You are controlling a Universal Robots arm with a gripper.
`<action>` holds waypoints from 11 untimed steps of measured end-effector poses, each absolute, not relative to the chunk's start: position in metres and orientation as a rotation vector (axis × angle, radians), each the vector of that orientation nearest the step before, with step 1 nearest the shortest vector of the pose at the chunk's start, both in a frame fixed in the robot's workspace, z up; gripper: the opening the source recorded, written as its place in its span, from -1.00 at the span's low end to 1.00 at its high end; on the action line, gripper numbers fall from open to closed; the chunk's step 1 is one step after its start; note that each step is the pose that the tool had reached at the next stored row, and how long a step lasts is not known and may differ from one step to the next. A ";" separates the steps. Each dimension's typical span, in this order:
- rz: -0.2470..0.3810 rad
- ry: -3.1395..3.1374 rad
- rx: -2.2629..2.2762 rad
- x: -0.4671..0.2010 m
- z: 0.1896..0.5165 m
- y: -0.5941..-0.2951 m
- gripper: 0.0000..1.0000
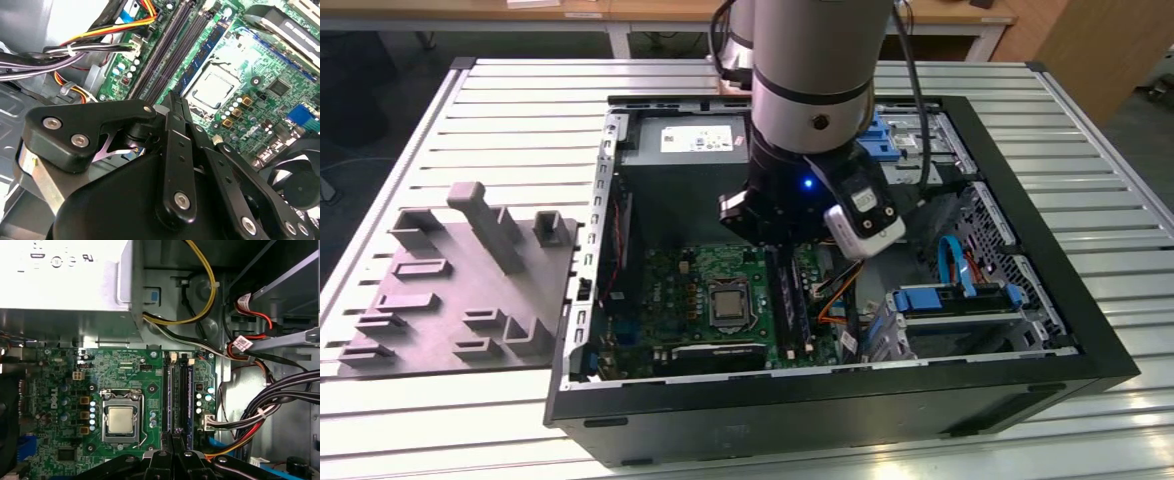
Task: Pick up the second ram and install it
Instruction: 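Insert the second ram into the second slot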
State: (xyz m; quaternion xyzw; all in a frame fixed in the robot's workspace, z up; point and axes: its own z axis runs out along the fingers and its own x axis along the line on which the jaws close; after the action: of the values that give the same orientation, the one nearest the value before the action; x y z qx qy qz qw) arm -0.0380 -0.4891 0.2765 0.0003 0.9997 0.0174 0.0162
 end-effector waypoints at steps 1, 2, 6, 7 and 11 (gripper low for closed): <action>0.054 3.109 0.001 -0.037 0.276 -0.489 -0.77; 0.054 3.109 0.001 -0.036 0.276 -0.489 -0.77; 0.054 3.109 0.001 -0.035 0.272 -0.489 -0.77; 0.054 3.109 0.001 -0.034 0.271 -0.489 -0.77; 0.057 3.109 -0.001 -0.034 0.269 -0.489 -0.77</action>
State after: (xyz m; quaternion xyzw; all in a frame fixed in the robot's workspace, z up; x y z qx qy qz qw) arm -0.0344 -0.4891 0.2685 -0.0003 0.9997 0.0183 0.0162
